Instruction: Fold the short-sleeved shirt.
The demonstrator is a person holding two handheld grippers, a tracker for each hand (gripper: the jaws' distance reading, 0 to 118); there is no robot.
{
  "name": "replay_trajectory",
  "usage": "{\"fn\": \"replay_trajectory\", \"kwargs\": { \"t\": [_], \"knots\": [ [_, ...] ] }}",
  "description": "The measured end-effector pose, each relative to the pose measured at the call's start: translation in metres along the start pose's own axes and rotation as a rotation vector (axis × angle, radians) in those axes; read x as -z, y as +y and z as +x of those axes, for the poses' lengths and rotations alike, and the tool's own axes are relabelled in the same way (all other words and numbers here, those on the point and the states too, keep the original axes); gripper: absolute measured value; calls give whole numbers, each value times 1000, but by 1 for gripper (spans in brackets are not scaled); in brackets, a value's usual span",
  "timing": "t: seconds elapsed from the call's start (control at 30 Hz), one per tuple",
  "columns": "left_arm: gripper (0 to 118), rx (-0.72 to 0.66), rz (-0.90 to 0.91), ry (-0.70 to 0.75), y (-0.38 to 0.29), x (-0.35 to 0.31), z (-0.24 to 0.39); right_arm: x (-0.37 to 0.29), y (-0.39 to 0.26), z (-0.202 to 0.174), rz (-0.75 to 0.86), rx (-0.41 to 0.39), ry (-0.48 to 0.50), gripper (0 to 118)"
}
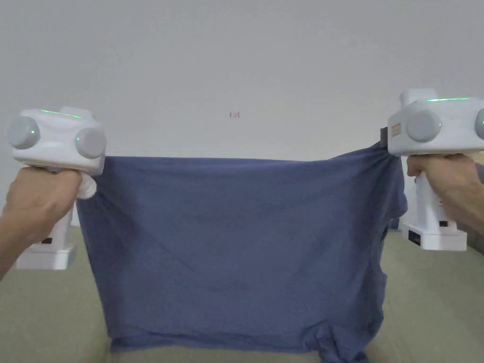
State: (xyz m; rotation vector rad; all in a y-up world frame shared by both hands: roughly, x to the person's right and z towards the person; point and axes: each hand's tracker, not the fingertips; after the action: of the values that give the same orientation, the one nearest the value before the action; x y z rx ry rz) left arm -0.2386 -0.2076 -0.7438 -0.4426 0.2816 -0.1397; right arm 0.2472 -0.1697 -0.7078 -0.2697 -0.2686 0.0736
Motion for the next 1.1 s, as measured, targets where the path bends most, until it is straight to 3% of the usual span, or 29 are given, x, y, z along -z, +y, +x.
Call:
{"fn": "replay_trajectory", "kwargs": {
  "t": [0.2, 0.4, 0.83, 0.97, 1.1],
  "knots": [
    [1, 41, -122, -23, -99, 38, 18, 16, -113, 1, -145, 24, 52, 1],
    [1, 50, -167, -61, -180, 16, 4, -19, -198, 19, -241, 54, 86, 1],
    [1, 55, -289, -178, -330, -135, -66, -226, -342, 62, -348, 74, 140, 1],
    [1, 17, -359, -235, -371, -187, -93, -285, -382, 81, -425, 29, 158, 1],
    [1, 27, -377, -232, -402, -231, -110, -333, -416, 95, -473, 56, 176, 1]
  ]
}}
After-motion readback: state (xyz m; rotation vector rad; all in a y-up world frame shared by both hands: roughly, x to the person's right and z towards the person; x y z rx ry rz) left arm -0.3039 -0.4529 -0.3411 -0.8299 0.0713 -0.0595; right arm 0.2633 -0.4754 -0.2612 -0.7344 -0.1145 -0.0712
